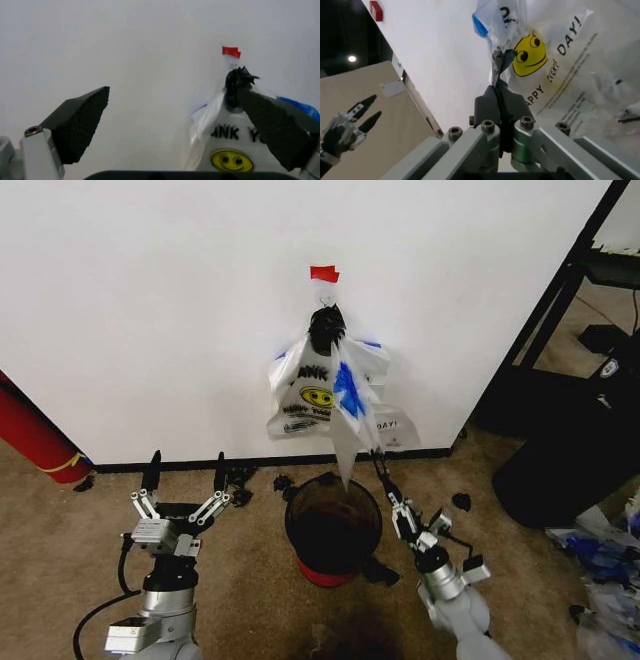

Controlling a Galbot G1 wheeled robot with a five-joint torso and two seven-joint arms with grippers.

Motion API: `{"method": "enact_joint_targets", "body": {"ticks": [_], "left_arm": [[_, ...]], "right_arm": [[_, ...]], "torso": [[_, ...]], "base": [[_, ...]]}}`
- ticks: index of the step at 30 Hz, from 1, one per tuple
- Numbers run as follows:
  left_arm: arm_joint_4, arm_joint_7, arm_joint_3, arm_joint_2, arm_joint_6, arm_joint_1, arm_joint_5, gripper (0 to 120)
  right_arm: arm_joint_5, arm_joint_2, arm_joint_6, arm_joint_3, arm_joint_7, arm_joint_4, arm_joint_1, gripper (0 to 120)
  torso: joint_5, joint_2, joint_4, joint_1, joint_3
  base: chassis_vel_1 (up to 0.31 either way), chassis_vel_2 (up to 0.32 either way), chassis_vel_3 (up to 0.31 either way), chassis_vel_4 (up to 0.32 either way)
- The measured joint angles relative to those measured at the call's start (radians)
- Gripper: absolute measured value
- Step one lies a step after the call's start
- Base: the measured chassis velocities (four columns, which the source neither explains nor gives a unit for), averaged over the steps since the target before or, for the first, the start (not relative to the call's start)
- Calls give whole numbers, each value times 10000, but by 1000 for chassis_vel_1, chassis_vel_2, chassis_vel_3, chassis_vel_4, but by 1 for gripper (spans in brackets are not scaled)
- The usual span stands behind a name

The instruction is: Pick up the garbage bag from the wall and place it over the trash bin.

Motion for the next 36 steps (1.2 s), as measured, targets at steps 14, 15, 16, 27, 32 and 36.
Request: {"method": "enact_joint_targets", "body": {"ticks": [14, 15, 16, 27, 32, 36], "left_arm": [[215, -10, -18, 40, 13, -126, -94, 100], [226, -9, -10, 39, 15, -130, -92, 100], [231, -8, -8, 40, 15, -132, -91, 100], [232, -7, -28, 145, 54, -159, -100, 100], [232, -22, -79, 219, 71, -171, -127, 100], [233, -23, -66, 198, 78, -185, -127, 100]], "right_arm": [[341, -675, -414, 210, -761, 1106, -906, 0], [381, -867, -488, 132, -679, 1299, -1004, 0], [394, -1026, -529, 46, -610, 1448, -1087, 0], [-213, -1847, -651, 14, -1106, 1156, -1104, 0], [-257, -1772, -732, 295, -1938, 610, -1116, 0], [-313, -1764, -833, 478, -2492, 475, -1164, 0]], "torso": [[-1, 0, -1, 0, 0], [-1, 1, -1, 0, 0], [0, 0, 0, 0, 0], [0, 1, 0, 1, 1], [1, 1, -1, 1, 1], [0, 1, 0, 1, 1]], "base": [[0, 0, 0, 0], [0, 0, 0, 0], [0, 0, 0, 0], [0, 0, 0, 0], [0, 0, 0, 0], [0, 0, 0, 0]]}}
